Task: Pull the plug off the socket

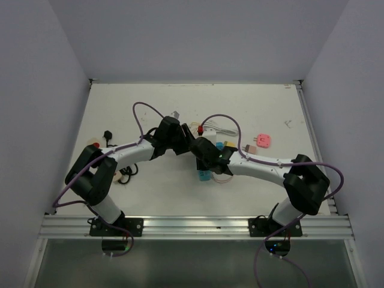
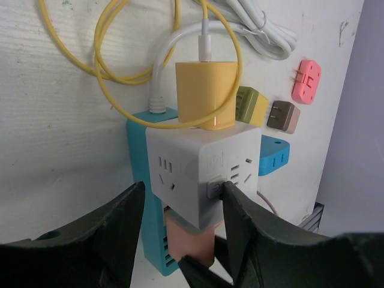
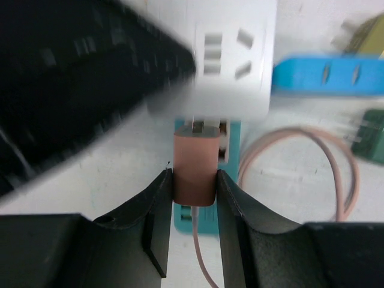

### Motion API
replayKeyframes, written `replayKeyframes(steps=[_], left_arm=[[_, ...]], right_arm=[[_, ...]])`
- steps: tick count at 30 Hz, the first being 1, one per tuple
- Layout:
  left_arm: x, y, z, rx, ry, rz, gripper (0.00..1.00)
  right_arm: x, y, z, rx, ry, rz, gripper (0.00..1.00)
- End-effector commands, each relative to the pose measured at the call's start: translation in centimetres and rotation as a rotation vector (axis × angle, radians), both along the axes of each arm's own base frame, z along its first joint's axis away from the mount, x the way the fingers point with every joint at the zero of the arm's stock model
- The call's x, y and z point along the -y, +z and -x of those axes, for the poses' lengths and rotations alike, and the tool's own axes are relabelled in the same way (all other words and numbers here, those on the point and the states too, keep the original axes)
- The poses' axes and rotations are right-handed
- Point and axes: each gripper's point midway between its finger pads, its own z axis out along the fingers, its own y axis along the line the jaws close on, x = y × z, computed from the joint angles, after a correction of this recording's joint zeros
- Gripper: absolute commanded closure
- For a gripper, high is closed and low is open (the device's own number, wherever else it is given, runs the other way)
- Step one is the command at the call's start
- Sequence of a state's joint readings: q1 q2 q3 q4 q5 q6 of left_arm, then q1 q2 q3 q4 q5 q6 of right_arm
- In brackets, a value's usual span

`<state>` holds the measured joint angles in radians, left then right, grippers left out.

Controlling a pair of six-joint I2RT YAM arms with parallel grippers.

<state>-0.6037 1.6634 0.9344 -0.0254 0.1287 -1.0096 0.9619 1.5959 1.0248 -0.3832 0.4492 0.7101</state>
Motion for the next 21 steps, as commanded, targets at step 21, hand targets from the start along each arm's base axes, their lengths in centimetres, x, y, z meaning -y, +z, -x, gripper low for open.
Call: replayKeyframes(steps=[21], left_arm=[[-11.0,-9.9,3.6,-0.186,0.150,-0.515,0.41]], right_arm=[[14.4,4.5,2.7,0.003,-0.246,-0.043,1.00]])
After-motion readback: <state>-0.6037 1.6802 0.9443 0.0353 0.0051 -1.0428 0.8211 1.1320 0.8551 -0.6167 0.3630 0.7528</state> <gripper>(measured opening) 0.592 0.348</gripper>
